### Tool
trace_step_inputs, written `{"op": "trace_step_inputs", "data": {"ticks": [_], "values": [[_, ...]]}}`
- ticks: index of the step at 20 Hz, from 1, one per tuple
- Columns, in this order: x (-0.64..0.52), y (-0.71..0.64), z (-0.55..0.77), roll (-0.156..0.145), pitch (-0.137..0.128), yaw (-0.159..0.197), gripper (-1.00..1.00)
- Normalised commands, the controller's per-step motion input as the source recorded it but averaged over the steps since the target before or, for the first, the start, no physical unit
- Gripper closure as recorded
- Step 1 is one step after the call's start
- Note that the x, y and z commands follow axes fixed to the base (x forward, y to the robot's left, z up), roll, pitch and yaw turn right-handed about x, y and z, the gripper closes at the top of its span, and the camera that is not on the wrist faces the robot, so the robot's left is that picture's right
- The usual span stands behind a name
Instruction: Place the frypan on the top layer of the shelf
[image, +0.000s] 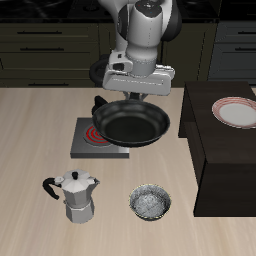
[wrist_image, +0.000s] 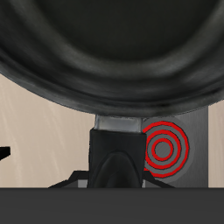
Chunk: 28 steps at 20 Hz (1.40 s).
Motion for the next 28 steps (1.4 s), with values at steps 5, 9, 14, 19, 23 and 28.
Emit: {"op": "trace_step_inputs", "data": {"ticks": [5, 9, 14, 19, 23, 28], "values": [[-0.09, 0.01, 0.1, 0.0, -0.031, 0.152, 1.0], [-0.07, -0.02, 0.05, 0.009, 0.001, 0.148, 1.0], [-0.07, 0.07, -0.01, 0.053, -0.018, 0.219, 1.0], [0.11, 0.1, -0.02, 0.094, 0.026, 0.094, 1.0], [0.42, 0.02, -0.04, 0.003, -0.042, 0.223, 1.0], [0.31, -0.63, 0.16, -0.104, -0.031, 0.074, 1.0]]}}
